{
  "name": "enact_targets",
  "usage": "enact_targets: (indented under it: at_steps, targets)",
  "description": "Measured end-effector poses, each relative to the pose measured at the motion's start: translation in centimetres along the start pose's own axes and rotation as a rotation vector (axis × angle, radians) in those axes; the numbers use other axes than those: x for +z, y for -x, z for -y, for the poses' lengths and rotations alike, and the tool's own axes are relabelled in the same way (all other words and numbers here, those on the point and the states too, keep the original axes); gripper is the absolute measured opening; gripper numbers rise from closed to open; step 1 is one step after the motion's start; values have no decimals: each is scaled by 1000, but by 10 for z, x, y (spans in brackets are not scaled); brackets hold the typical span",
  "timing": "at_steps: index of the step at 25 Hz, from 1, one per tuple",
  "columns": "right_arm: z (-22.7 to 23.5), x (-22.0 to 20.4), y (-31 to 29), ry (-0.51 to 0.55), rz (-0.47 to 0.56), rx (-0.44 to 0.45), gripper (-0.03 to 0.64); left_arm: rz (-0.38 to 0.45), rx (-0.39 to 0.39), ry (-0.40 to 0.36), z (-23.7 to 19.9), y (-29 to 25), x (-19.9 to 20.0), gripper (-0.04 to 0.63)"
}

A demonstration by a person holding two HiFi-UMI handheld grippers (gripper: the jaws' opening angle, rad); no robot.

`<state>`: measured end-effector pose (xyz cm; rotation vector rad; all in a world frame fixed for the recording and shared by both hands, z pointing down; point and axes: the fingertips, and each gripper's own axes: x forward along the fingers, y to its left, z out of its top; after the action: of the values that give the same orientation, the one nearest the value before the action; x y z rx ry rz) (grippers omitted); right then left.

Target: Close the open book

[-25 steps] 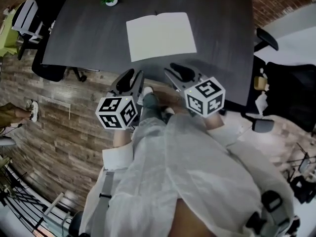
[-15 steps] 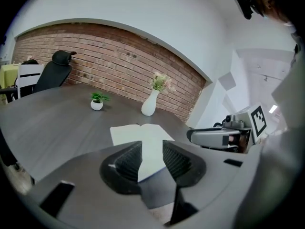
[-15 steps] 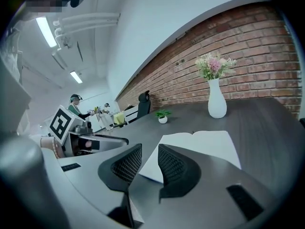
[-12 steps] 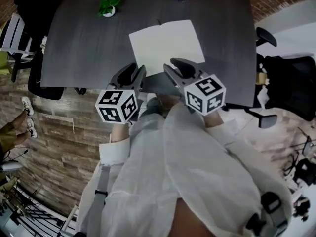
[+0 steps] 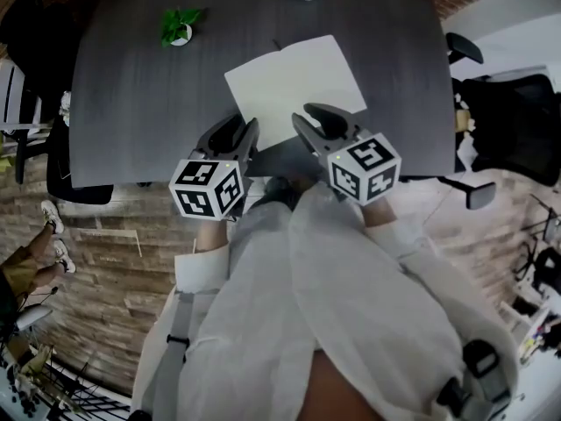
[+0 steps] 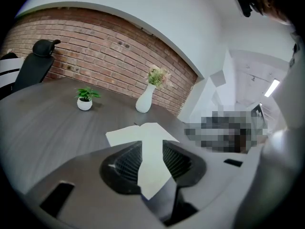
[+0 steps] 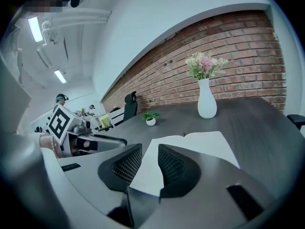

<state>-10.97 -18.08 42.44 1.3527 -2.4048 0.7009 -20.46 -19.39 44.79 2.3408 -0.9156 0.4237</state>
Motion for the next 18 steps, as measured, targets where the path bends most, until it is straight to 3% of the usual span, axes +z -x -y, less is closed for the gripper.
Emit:
enact_targets:
  at_steps: [12,18]
  targets:
    - [9,-13,2,10,-67,-20,101,-35,-42,53,-1,-15,-18,115]
    - [14,-26,6,56,-134,7,101,-29,-2,123,-1,-15,-34,115]
